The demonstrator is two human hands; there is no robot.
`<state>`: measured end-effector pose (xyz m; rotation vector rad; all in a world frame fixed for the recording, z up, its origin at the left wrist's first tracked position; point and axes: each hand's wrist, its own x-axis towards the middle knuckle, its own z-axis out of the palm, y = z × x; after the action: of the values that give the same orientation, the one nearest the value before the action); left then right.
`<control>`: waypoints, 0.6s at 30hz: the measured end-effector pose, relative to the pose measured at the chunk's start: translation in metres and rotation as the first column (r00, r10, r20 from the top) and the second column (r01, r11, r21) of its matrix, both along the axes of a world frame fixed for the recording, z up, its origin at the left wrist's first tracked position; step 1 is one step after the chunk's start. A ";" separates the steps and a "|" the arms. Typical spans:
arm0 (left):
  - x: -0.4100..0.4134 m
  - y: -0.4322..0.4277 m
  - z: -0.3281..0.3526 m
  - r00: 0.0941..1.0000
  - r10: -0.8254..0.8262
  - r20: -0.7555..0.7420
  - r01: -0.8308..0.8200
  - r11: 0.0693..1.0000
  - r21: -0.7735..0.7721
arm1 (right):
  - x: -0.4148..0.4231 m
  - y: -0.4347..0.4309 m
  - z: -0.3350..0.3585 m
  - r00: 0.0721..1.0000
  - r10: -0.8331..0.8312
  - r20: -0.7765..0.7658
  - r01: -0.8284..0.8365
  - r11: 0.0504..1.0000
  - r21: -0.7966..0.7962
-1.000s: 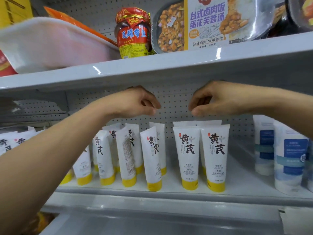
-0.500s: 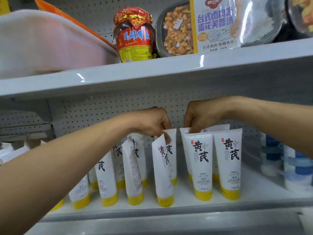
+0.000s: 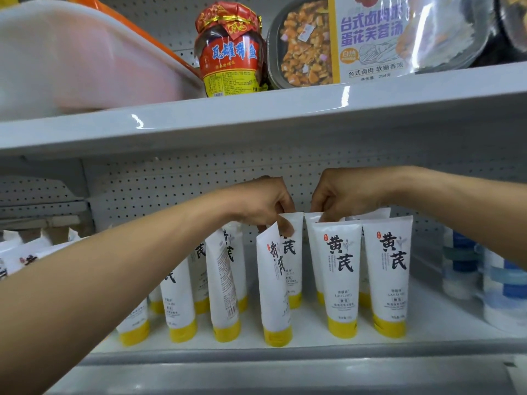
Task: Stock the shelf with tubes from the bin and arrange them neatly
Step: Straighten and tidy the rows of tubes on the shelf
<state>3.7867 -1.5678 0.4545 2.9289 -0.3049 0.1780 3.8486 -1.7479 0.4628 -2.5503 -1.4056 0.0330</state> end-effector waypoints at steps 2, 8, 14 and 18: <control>0.000 -0.001 0.000 1.000 -0.003 -0.007 0.003 1.000 -0.015 | 0.001 0.000 0.000 1.000 0.004 0.001 -0.004 1.000 0.001; 0.001 0.001 0.000 0.999 0.016 -0.041 -0.018 0.999 -0.031 | -0.001 -0.003 -0.001 1.000 -0.005 0.019 0.005 1.000 -0.009; -0.003 0.009 0.005 0.999 0.005 -0.032 -0.007 0.998 -0.056 | -0.001 -0.011 0.007 0.997 -0.018 0.072 0.008 0.991 0.134; -0.023 0.016 0.018 0.980 0.002 0.201 0.020 0.994 -0.108 | -0.008 -0.021 0.010 0.990 0.004 0.140 -0.044 0.958 0.284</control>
<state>3.7635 -1.5523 0.4724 2.8042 -0.3270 0.4762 3.8406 -1.7684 0.4730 -2.3334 -1.3747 -0.3262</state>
